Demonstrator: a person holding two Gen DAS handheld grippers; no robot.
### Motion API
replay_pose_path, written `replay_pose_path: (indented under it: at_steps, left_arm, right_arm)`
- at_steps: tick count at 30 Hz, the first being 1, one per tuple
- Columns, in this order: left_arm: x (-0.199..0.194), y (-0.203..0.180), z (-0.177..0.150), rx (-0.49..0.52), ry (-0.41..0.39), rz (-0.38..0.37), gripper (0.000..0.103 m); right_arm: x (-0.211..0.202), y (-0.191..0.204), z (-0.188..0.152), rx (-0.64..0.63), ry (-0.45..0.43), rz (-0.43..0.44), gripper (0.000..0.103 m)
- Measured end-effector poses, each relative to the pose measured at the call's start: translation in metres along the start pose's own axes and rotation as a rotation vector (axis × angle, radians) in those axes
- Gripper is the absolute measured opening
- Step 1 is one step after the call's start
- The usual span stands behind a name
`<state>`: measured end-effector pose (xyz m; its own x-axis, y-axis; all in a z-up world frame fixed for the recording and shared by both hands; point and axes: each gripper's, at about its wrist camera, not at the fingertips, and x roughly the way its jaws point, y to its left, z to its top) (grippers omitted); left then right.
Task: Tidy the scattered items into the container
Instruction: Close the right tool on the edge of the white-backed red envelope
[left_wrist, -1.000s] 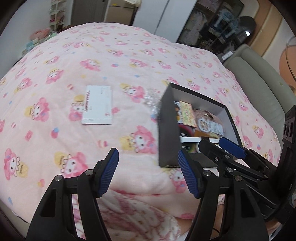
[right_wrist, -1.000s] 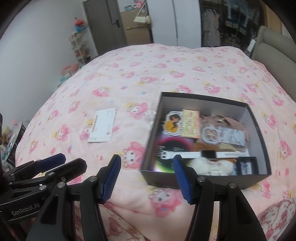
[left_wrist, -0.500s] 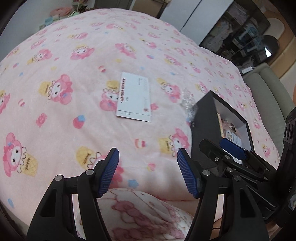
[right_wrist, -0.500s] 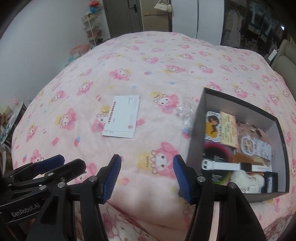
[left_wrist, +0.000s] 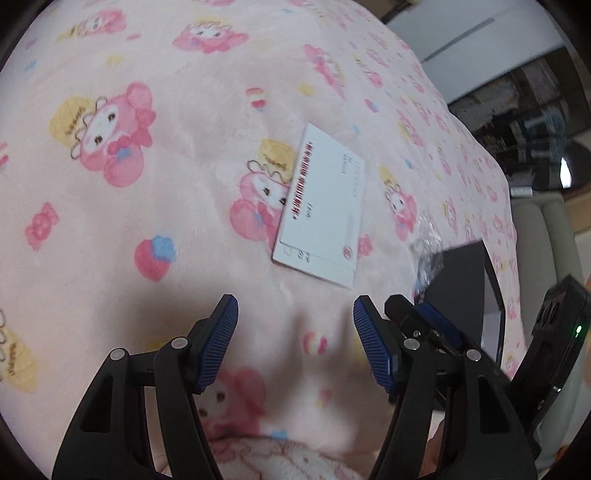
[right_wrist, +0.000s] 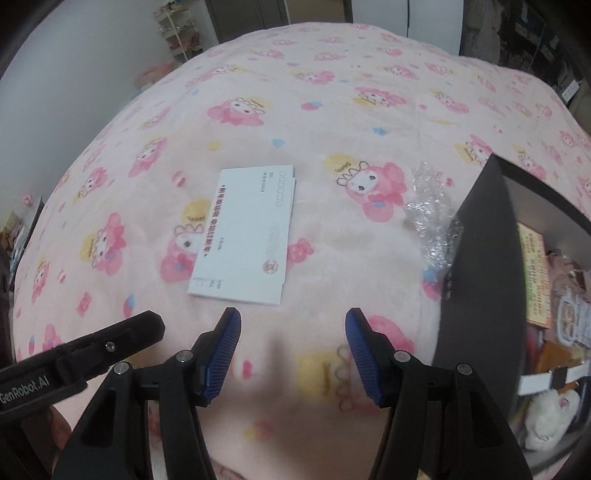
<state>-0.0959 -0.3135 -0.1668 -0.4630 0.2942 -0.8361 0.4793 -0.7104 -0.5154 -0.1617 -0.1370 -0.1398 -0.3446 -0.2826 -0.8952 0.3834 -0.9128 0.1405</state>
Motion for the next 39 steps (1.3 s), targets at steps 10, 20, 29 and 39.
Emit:
replay_pose_path:
  at_steps: [10, 20, 29, 39]
  left_arm:
    - [0.048, 0.002, 0.042, -0.085, 0.014, -0.015, 0.062]
    - [0.063, -0.002, 0.045, -0.048, 0.065, 0.004, 0.022]
    - [0.002, -0.019, -0.012, 0.009, 0.069, -0.043, 0.019]
    - [-0.060, -0.042, -0.103, 0.106, 0.051, -0.030, 0.019]
  right_arm:
    - [0.064, -0.015, 0.028, 0.099, 0.049, 0.074, 0.055]
    - [0.081, -0.004, 0.029, 0.090, 0.082, 0.201, 0.027]
    - [0.022, -0.013, -0.009, 0.103, 0.083, 0.246, 0.025]
    - [-0.075, -0.024, -0.083, 0.039, 0.023, 0.259, 0.025]
